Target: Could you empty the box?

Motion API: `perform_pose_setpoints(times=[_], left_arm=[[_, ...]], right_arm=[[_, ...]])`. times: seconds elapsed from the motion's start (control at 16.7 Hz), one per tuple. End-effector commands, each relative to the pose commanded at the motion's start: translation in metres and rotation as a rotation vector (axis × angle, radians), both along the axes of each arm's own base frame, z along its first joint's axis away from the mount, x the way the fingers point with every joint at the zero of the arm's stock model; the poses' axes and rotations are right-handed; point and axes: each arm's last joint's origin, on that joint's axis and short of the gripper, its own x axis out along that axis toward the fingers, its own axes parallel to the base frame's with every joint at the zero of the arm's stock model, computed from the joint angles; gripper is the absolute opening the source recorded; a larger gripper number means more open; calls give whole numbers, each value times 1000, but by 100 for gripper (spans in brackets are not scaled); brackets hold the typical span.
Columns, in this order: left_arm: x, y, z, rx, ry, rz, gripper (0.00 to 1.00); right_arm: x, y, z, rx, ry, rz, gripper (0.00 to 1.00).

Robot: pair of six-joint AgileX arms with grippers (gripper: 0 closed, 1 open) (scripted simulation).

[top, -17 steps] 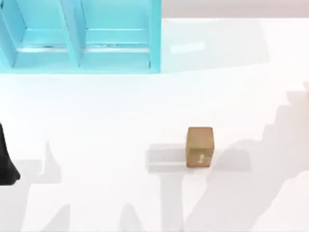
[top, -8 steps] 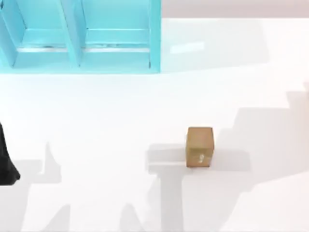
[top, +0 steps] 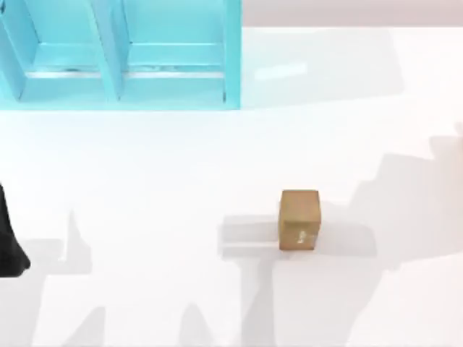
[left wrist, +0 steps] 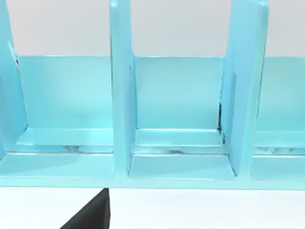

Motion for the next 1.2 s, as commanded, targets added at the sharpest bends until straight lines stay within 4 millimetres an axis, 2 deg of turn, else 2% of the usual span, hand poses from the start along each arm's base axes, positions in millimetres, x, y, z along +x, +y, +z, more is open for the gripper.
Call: perform_pose_setpoints(times=[0.12, 0.24, 0.36, 0.48, 0.66, 0.84, 1.02, 1.2], left_arm=[[0, 0, 0, 0, 0, 0, 100], [0, 0, 0, 0, 0, 0, 100], [0, 0, 0, 0, 0, 0, 100], [0, 0, 0, 0, 0, 0, 100], [0, 0, 0, 0, 0, 0, 100], [0, 0, 0, 0, 0, 0, 100], [0, 0, 0, 0, 0, 0, 100], [0, 0, 0, 0, 0, 0, 100]], right_arm=[[2, 13, -2, -1, 11, 2, 0], [5, 42, -7, -4, 30, 10, 0], [2, 85, -15, -11, 51, 20, 0], [-9, 134, -25, -22, 70, 28, 0], [-48, 205, -43, -45, 77, 26, 0], [-102, 255, -62, -63, 50, 15, 0], [-150, 280, -78, -66, 2, 3, 0], [-175, 288, -85, -59, -38, 0, 0]])
